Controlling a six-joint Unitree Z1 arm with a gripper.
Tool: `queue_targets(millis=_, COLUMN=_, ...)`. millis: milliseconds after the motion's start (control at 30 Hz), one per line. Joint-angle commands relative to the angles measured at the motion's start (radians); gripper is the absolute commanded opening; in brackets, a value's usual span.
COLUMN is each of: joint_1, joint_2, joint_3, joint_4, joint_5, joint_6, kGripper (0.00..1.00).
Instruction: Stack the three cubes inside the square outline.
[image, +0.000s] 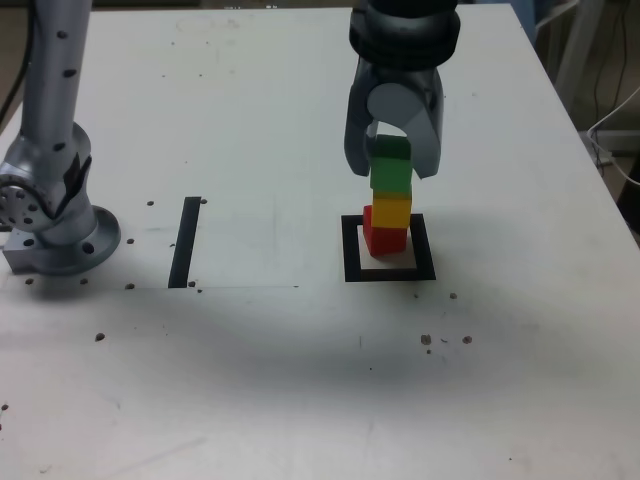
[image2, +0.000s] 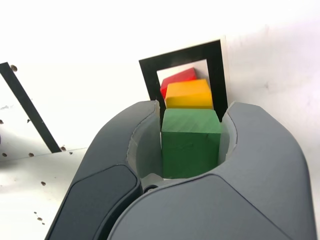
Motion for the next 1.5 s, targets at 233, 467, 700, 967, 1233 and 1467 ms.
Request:
queue_targets(millis=233, joint_1=0.010, joint_2=0.018, joint_3=0.026, joint_4=-0.033, joint_5=0.019, joint_6=0.004, kGripper=0.30)
queue_targets(millis=467, joint_1=0.012, joint_2=0.009, joint_3=0.040, joint_4=-0.037, joint_5=0.011, joint_6=0.006, kGripper=0.41)
queue_targets(millis=700, joint_1=0.012, joint_2=-0.002, joint_3=0.045, joint_4=-0.050, joint_5=0.009, joint_6=0.036, kGripper=0.92)
queue_targets(millis=967, joint_1=0.012, joint_2=-0.014, joint_3=0.055, joint_4=-0.047, joint_5=0.014, joint_6=0.042, kGripper=1.00)
queue_targets(millis=1233, joint_1=0.012, joint_2=-0.058, joint_3=0.066, joint_4=-0.029, joint_5=0.003, joint_6=0.067, kGripper=1.00)
queue_targets(millis=1467, joint_1=0.012, joint_2=-0.130, joint_3=0.094, joint_4=-0.003, joint_5=-0.036, joint_6=0.096, kGripper=1.00)
